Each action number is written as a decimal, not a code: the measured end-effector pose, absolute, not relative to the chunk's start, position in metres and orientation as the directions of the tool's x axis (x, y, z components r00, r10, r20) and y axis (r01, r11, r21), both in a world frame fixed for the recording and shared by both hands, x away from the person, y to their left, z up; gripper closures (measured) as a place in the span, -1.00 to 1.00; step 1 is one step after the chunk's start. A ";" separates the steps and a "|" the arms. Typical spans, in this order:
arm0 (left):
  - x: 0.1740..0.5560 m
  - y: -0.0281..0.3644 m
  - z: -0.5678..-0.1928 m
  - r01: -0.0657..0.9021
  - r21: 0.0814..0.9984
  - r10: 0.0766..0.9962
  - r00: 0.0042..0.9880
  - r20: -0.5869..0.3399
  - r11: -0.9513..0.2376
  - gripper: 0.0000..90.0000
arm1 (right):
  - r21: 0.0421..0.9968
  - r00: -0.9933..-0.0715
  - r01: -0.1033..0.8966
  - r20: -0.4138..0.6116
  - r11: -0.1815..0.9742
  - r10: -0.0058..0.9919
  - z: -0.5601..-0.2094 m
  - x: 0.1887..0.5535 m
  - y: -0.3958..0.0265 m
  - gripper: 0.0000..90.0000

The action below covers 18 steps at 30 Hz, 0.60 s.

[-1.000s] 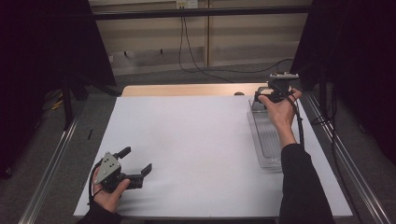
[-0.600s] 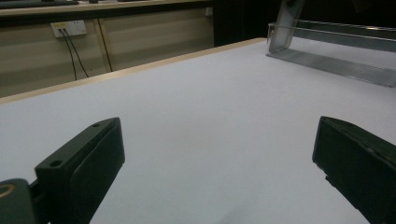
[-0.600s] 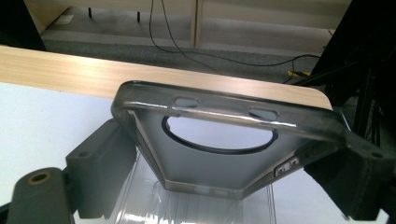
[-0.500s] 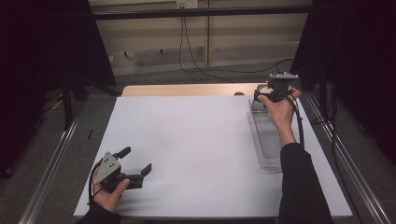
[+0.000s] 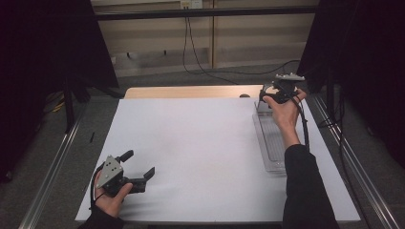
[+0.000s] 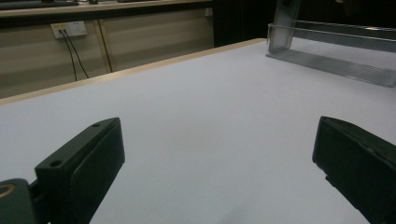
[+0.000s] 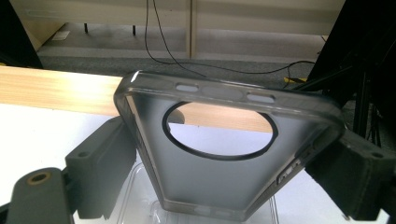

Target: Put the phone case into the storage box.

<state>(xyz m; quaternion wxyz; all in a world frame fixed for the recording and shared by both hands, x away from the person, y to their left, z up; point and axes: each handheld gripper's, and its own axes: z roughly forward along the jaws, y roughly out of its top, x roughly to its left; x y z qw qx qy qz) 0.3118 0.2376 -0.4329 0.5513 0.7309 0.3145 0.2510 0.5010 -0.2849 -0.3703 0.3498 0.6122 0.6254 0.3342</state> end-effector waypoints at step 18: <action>0.312 0.237 -0.433 0.186 0.962 0.737 0.676 0.024 -0.201 -0.95 | 0.850 -0.045 0.526 -0.006 0.029 0.999 -0.372 0.508 -0.290 -0.75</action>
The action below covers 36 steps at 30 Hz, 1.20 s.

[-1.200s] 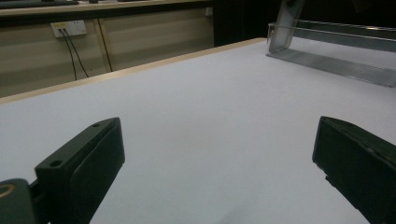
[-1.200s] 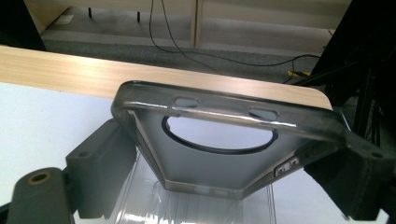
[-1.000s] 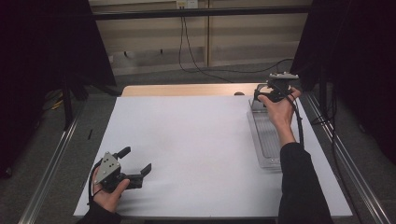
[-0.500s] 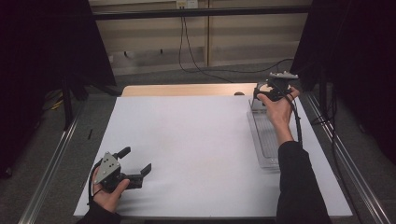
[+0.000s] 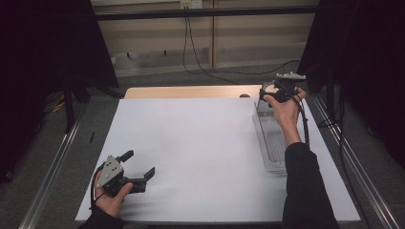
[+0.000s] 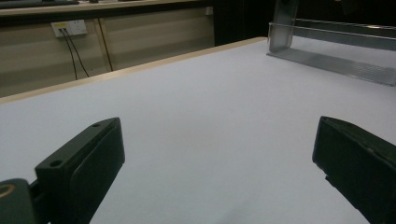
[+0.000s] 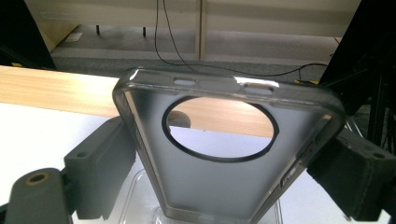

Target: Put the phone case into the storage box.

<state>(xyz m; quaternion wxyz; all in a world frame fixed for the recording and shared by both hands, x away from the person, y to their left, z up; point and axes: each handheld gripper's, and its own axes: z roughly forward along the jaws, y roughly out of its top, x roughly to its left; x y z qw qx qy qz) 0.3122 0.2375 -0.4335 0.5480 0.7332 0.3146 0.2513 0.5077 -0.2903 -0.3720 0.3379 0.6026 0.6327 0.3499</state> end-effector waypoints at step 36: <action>0.312 0.237 -0.434 0.186 0.962 0.735 0.678 0.022 -0.200 -0.95 | 0.896 -0.087 0.444 0.071 -0.025 0.994 -0.363 0.509 -0.293 -0.99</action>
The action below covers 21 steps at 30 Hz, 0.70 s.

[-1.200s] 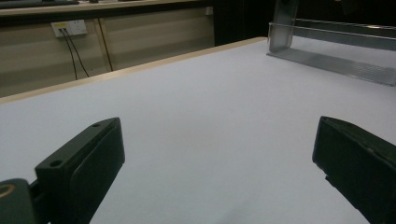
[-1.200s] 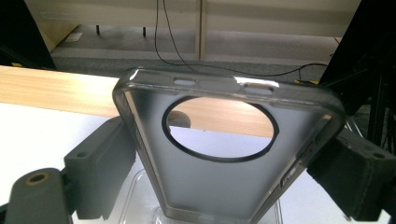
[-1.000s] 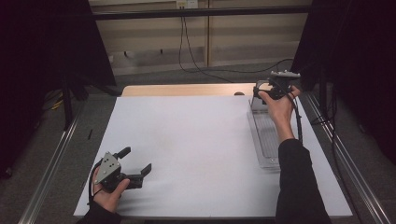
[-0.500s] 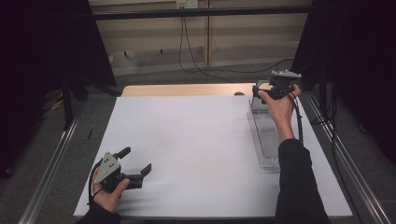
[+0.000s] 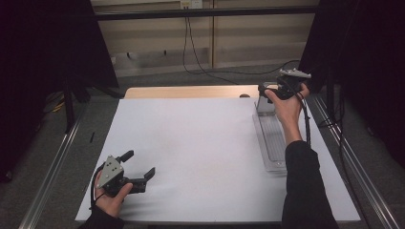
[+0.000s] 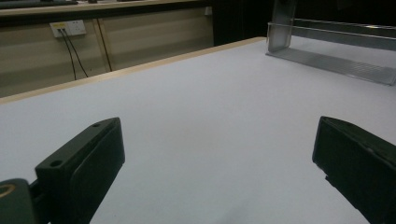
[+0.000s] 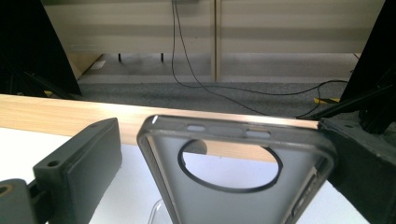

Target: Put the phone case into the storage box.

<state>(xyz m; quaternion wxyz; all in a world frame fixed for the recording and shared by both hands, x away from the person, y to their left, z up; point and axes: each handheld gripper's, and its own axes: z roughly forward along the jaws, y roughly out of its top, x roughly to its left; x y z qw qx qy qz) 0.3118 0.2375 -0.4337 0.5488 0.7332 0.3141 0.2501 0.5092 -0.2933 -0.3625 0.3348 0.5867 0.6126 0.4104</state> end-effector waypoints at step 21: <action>0.312 0.238 -0.434 0.186 0.962 0.735 0.678 0.022 -0.200 -0.95 | 0.923 -0.088 0.381 0.086 -0.046 0.992 -0.354 0.509 -0.292 -0.99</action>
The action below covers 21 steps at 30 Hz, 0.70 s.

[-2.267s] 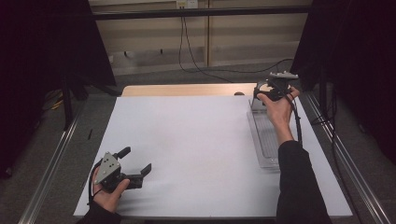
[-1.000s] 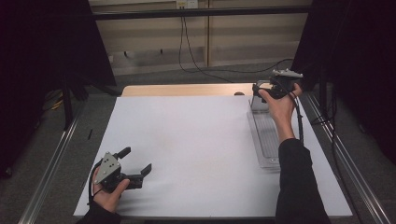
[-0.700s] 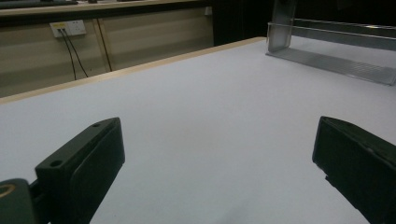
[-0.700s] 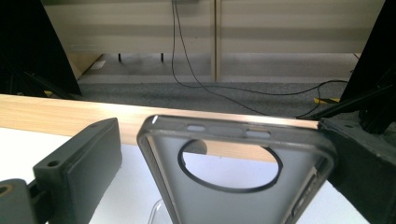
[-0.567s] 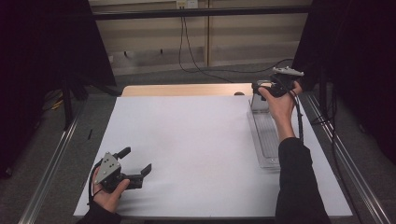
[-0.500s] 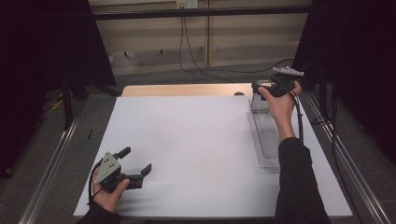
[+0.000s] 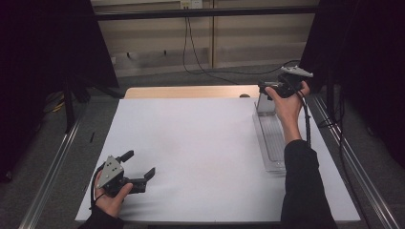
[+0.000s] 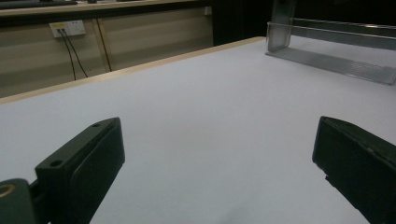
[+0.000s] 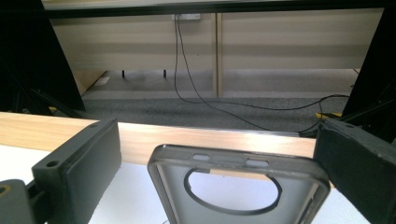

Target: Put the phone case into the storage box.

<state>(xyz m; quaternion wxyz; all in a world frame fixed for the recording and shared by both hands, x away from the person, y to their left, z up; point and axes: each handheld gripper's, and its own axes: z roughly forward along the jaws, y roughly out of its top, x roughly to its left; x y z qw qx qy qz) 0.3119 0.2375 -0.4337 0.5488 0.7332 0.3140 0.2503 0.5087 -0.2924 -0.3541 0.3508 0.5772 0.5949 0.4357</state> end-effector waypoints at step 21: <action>0.312 0.237 -0.434 0.187 0.962 0.736 0.676 0.021 -0.199 -0.95 | 0.936 -0.101 0.348 0.086 -0.046 0.991 -0.351 0.511 -0.296 -0.98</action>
